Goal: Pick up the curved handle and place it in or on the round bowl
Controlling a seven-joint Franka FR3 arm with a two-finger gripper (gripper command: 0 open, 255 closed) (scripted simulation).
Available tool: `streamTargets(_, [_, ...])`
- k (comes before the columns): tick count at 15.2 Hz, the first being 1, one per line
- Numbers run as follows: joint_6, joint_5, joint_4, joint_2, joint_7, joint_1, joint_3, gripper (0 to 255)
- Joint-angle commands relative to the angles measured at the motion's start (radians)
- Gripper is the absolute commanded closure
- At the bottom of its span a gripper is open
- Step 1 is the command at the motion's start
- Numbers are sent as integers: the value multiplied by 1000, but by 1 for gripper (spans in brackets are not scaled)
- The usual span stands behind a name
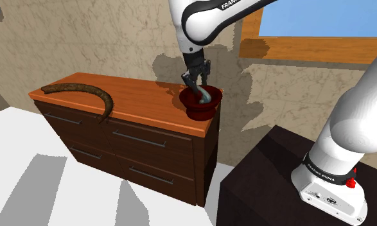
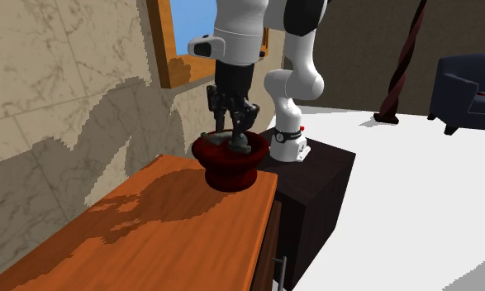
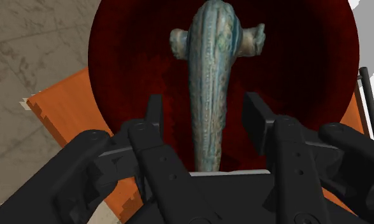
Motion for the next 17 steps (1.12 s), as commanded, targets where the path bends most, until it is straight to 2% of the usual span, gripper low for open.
streamTargets(1, [0, 0, 0, 0, 0, 0, 0, 0])
streamTargets(5, [0, 0, 0, 0, 0, 0, 0, 0])
streamTargets(9, [-126, 11, 116, -10, -6, 8, 9, 0])
streamTargets(17, [-126, 11, 115, -10, -6, 8, 9, 0])
